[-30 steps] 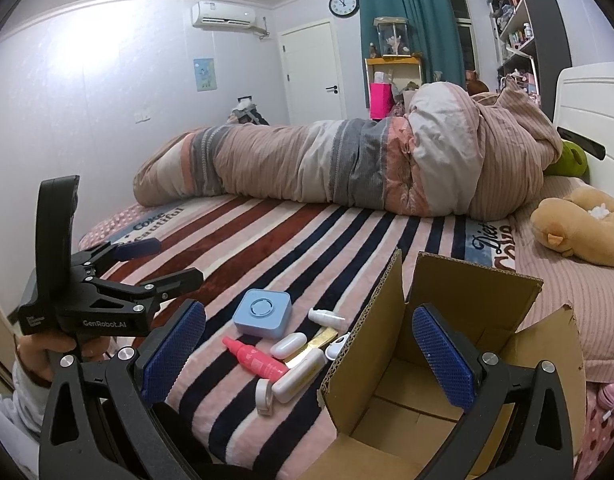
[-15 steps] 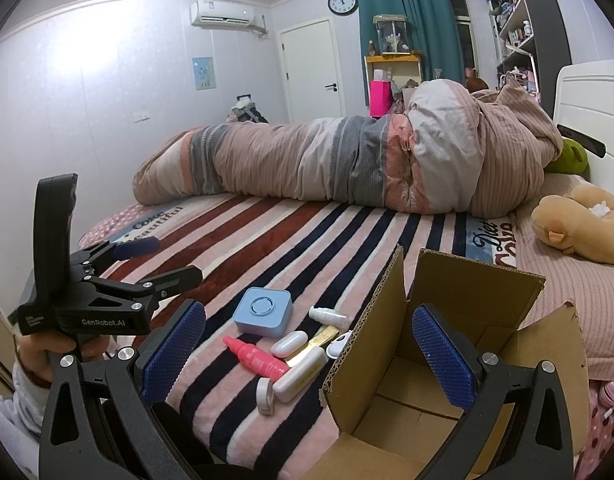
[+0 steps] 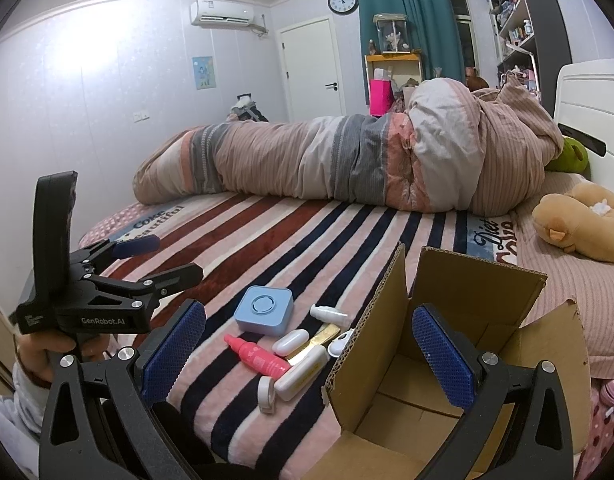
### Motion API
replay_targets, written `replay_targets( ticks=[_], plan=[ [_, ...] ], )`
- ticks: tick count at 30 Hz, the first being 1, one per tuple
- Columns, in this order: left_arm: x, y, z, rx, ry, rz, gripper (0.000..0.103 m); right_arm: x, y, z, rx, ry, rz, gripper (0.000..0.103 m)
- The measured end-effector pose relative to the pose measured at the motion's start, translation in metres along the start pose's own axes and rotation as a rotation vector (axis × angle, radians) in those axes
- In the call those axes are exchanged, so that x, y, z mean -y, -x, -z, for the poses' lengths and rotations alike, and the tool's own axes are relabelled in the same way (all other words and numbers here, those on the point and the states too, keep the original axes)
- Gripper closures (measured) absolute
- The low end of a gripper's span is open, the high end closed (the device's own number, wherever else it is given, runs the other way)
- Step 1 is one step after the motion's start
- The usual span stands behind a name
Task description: Organize rigid objects
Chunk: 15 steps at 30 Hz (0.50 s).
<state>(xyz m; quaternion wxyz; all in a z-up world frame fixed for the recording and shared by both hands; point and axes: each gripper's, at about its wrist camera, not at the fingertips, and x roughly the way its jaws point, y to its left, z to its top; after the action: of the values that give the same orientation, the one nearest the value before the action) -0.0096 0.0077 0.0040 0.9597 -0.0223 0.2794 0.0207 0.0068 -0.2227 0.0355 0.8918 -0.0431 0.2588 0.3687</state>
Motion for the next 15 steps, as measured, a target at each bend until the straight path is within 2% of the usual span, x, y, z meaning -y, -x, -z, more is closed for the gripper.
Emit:
replay_targets(
  ticks=[11, 12, 15],
  plan=[
    [-0.010, 0.000, 0.002, 0.003, 0.022, 0.031, 0.000, -0.012, 0.001, -0.001, 0.002, 0.026, 0.047, 0.000],
    [-0.015, 0.000, 0.003, 0.004, 0.026, 0.040, 0.000, -0.016, 0.002, -0.002, 0.005, 0.034, 0.050, 0.002],
    [-0.029, 0.000, 0.006, 0.014, 0.038, 0.044, 0.000, -0.031, 0.002, -0.008, 0.016, 0.074, 0.044, 0.015]
  ],
)
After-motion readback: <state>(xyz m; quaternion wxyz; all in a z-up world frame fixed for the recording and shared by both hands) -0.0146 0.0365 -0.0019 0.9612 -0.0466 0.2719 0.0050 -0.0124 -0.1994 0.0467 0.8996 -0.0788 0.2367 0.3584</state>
